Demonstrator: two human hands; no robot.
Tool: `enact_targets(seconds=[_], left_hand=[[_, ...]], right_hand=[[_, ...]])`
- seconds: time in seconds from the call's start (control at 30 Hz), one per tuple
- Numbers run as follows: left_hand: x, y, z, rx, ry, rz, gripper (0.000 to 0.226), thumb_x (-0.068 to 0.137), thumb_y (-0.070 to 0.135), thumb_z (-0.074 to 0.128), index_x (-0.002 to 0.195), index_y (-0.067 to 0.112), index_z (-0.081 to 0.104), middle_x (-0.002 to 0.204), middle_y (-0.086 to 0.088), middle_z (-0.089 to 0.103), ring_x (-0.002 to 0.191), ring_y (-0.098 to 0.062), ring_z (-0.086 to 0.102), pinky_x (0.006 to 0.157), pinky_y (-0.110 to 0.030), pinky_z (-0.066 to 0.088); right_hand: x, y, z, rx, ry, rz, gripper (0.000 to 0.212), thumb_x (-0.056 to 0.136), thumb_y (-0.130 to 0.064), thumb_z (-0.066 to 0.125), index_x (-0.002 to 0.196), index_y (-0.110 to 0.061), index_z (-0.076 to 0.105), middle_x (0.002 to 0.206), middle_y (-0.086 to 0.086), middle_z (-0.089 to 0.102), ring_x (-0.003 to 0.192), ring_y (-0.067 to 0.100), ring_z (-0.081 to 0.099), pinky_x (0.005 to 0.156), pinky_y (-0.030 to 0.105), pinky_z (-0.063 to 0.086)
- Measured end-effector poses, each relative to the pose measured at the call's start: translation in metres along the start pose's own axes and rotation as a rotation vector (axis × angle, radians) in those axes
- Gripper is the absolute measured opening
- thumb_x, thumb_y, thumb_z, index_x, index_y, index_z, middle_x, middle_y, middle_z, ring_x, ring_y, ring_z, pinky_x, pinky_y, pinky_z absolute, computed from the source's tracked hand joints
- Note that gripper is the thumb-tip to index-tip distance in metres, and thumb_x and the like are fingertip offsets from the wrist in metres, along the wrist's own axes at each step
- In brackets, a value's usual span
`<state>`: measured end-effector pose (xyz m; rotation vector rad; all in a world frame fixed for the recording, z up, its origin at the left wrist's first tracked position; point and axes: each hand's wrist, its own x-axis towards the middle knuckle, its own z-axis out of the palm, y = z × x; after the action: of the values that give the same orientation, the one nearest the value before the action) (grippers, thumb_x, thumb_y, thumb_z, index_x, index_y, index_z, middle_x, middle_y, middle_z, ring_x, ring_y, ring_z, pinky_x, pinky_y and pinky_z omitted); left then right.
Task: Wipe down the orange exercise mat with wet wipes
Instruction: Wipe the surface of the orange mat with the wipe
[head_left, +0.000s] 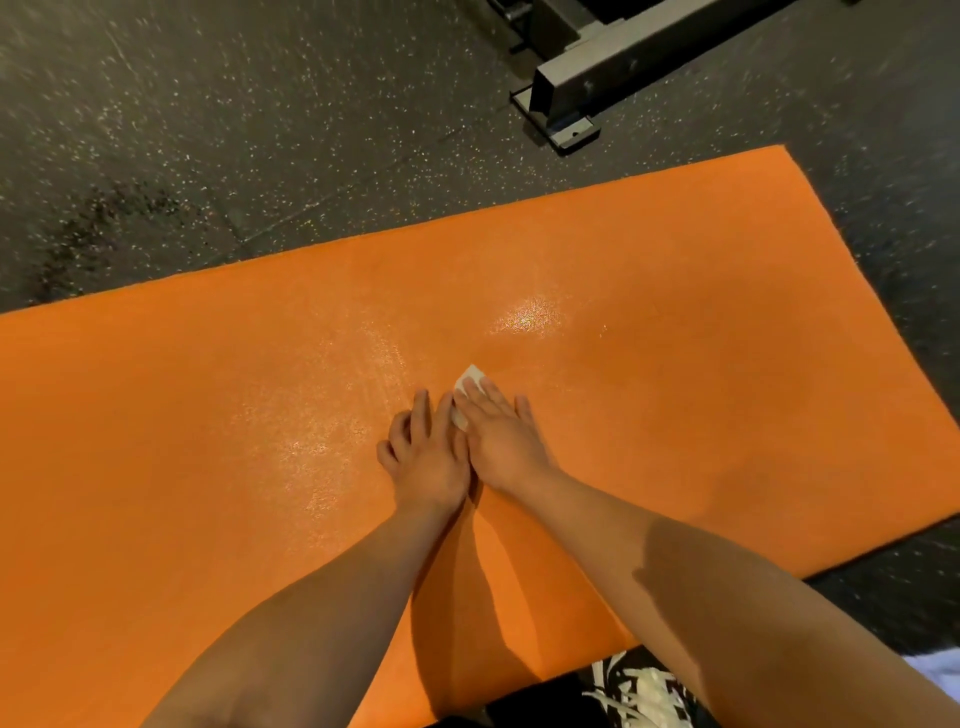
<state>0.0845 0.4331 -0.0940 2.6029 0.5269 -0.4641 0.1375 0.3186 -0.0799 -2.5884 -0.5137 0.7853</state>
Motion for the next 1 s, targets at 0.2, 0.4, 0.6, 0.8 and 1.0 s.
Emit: enact_targets(seconds=[0.2, 0.4, 0.6, 0.8, 1.0], left_hand=[[0.002, 0.002, -0.003, -0.008, -0.012, -0.010, 0.056, 0.103, 0.045, 0.034, 0.156, 0.046, 0.017, 0.168, 0.011, -0.002, 0.147, -0.024, 0.007, 0.114, -0.049, 0.007], [-0.001, -0.005, -0.003, -0.070, 0.025, 0.022, 0.054, 0.106, 0.035, 0.030, 0.159, 0.036, 0.017, 0.168, 0.012, 0.002, 0.148, -0.022, 0.010, 0.118, -0.043, 0.006], [0.007, -0.010, -0.010, -0.031, 0.035, 0.047, 0.057, 0.104, 0.027, 0.034, 0.159, 0.033, 0.017, 0.167, 0.008, 0.009, 0.140, -0.025, 0.020, 0.109, -0.042, 0.012], [0.034, -0.012, -0.019, -0.035, 0.092, -0.030, 0.053, 0.105, 0.027, 0.035, 0.157, 0.031, 0.026, 0.167, 0.004, 0.012, 0.142, -0.030, 0.020, 0.113, -0.046, 0.014], [0.038, -0.012, -0.015, -0.016, 0.067, -0.001, 0.057, 0.104, 0.028, 0.037, 0.158, 0.033, 0.020, 0.168, 0.006, 0.005, 0.145, -0.028, 0.015, 0.115, -0.049, 0.013]], right_hand=[[0.002, 0.011, -0.006, -0.006, 0.079, 0.266, 0.065, 0.105, -0.025, 0.033, 0.163, -0.025, 0.003, 0.169, -0.007, -0.010, 0.155, 0.015, -0.014, 0.125, 0.051, -0.002], [-0.001, -0.004, 0.006, -0.072, -0.025, -0.001, 0.057, 0.107, -0.031, 0.030, 0.162, -0.029, 0.015, 0.170, -0.009, 0.002, 0.156, 0.012, -0.007, 0.124, 0.054, 0.001], [0.009, 0.010, -0.004, 0.055, 0.174, 0.362, 0.063, 0.105, -0.020, 0.031, 0.163, -0.024, 0.007, 0.170, -0.006, -0.007, 0.155, 0.017, -0.013, 0.124, 0.055, -0.005], [0.029, -0.011, 0.003, -0.081, 0.044, -0.038, 0.061, 0.104, -0.025, 0.036, 0.162, -0.028, 0.015, 0.170, -0.009, 0.002, 0.156, 0.012, -0.007, 0.123, 0.053, -0.005], [0.045, 0.003, -0.009, -0.017, 0.185, 0.289, 0.065, 0.104, -0.019, 0.032, 0.162, -0.027, 0.007, 0.170, -0.009, -0.006, 0.155, 0.014, -0.012, 0.124, 0.051, -0.003]])
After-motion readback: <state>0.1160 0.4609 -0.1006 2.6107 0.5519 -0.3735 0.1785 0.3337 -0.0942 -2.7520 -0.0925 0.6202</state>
